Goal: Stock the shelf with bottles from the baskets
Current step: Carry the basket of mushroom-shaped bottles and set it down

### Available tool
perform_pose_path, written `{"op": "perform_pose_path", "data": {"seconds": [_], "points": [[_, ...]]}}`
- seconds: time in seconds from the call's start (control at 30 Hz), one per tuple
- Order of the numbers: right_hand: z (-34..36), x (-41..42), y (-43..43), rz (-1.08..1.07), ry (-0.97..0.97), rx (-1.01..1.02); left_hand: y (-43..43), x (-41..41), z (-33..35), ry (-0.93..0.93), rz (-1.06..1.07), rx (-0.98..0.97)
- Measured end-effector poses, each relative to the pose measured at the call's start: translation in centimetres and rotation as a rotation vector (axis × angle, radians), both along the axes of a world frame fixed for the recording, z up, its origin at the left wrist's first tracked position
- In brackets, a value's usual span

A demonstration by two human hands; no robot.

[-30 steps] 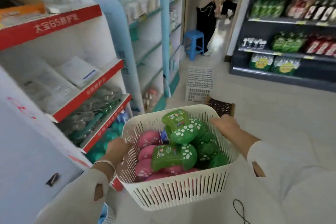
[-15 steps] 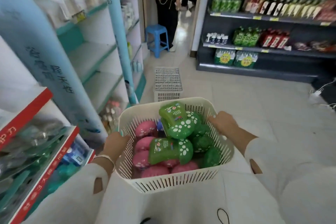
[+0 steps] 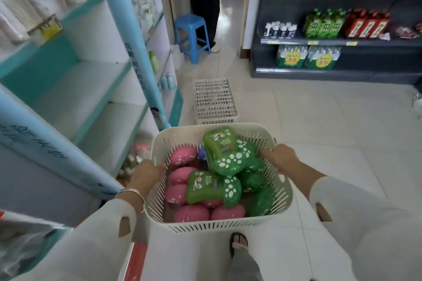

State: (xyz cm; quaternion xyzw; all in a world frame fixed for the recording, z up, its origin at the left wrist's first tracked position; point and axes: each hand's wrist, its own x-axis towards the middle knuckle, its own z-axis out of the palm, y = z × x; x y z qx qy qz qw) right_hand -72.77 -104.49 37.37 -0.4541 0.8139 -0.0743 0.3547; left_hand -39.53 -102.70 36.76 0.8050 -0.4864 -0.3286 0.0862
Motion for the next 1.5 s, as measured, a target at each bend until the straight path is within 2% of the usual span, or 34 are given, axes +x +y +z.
{"op": "perform_pose_path", "data": {"seconds": [0.23, 0.47, 0.67, 0.83, 1.0, 1.17, 1.33, 1.5], "points": [[-3.6, -1.5, -14.0, 0.073, 0.015, 0.016, -12.0, -1.8, -4.5, 0.042, 0.08, 0.028], [-9.4, -2.6, -27.2, 0.036, -0.008, 0.032, -24.5, -3.6, -10.5, 0.104, 0.116, 0.048], [-15.1, -2.4, -38.0, -0.027, 0.001, 0.069, -37.3, -3.3, -15.8, 0.158, 0.016, 0.065], [-20.7, -1.4, -46.9, -0.107, -0.023, 0.112, -49.2, -2.7, -21.6, 0.15, 0.013, 0.13], [-26.1, -0.4, -54.6, -0.157, -0.061, 0.059, -58.1, -2.4, -26.4, 0.133, -0.003, 0.168], [-30.0, -0.1, -61.4, -0.213, -0.037, 0.044, -64.5, -2.6, -30.2, 0.108, 0.027, 0.119], [-30.8, -0.4, -65.9, -0.31, -0.014, -0.004, -68.9, -3.6, -29.4, 0.1, 0.057, 0.063], [-31.3, -0.4, -67.7, -0.338, -0.015, 0.015, -69.8, -4.3, -29.9, 0.106, 0.078, 0.082]]}}
